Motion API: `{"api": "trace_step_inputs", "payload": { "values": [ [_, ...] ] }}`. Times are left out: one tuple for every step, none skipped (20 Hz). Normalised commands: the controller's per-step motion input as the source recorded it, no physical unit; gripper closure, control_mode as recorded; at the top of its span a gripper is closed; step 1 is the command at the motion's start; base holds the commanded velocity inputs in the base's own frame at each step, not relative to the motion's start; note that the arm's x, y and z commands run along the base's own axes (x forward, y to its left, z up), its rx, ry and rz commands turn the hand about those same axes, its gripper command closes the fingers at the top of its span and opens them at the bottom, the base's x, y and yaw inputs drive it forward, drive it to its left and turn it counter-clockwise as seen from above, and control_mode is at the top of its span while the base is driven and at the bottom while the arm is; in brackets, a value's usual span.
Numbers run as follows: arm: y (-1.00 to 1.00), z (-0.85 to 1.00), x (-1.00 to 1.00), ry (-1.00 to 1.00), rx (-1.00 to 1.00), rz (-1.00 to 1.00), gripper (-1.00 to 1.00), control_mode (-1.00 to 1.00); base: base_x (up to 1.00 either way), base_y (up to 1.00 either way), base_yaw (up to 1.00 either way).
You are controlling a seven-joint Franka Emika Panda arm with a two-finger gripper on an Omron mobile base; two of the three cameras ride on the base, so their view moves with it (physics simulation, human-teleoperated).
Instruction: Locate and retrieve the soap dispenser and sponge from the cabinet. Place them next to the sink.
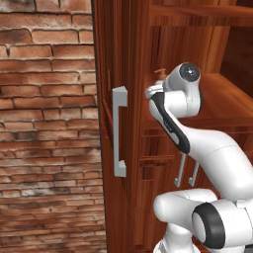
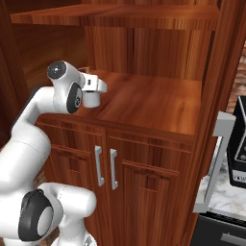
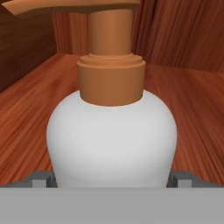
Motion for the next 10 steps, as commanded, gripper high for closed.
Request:
{"api": "trace_step_inputs", "payload": {
  "values": [
    [0.00,0.00,0.08,0.00,0.00,0.00,1.00,-1.00,0.00,0.00,0.00],
    [0.00,0.00,0.04,0.00,0.00,0.00,1.00,-1.00,0.00,0.00,0.00],
    [0.00,0.00,0.01,0.00,0.00,0.00,1.00,-1.00,0.00,0.00,0.00],
    [0.00,0.00,0.00,0.00,0.00,0.00,1.00,-1.00,0.00,0.00,0.00],
    [0.00,0.00,0.00,0.00,0.00,0.00,1.00,-1.00,0.00,0.00,0.00],
    [0.00,0.00,0.00,0.00,0.00,0.00,1.00,-1.00,0.00,0.00,0.00],
    [0.00,0.00,0.00,0.00,0.00,0.00,1.00,-1.00,0.00,0.00,0.00],
    [0.00,0.00,0.00,0.00,0.00,0.00,1.00,-1.00,0.00,0.00,0.00],
    [-0.02,0.00,-0.01,0.00,0.00,0.00,1.00,-1.00,0.00,0.00,0.00],
    [0.00,0.00,-0.13,-0.06,0.00,0.00,1.00,-1.00,0.00,0.00,0.00]
  ]
}}
